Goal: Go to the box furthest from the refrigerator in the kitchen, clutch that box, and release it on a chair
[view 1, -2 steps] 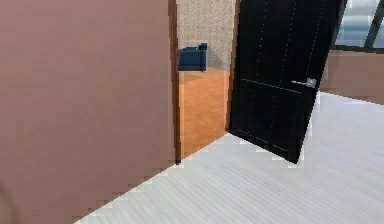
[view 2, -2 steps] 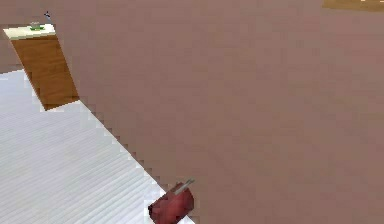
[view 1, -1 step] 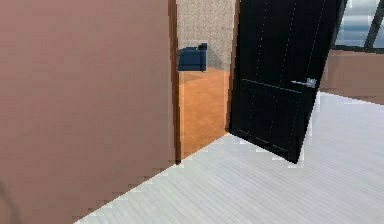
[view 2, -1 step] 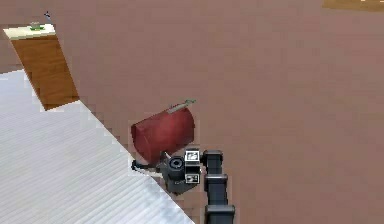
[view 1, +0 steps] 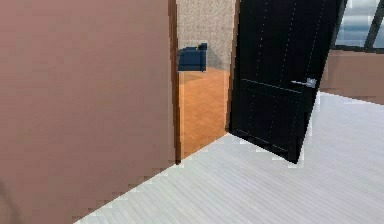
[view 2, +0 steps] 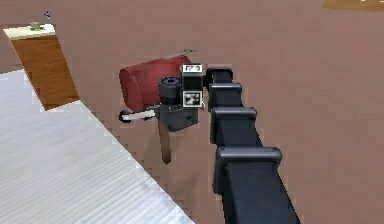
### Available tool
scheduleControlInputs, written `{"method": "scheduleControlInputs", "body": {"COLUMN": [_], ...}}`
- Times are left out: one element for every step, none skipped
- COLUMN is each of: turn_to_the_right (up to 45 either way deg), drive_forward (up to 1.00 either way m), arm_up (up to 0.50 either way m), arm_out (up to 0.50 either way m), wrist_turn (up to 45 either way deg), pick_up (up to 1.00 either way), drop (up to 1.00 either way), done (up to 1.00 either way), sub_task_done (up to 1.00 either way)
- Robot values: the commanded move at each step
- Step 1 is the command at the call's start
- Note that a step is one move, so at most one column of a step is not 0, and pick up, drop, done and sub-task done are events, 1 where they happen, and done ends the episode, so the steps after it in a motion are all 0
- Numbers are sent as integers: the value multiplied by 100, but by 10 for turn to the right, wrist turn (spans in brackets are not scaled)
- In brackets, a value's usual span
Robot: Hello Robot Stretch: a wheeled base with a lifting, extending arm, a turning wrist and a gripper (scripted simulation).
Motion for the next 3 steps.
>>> {"method": "scheduleControlInputs", "body": {"turn_to_the_right": [0, 0, 0], "drive_forward": [0, 0, 0], "arm_up": [0, 0, 0], "arm_out": [0, 0, 0], "wrist_turn": [-450, -450, -60], "pick_up": [0, 0, 0], "drop": [0, 0, 0], "done": [0, 0, 0], "sub_task_done": [0, 0, 0]}}
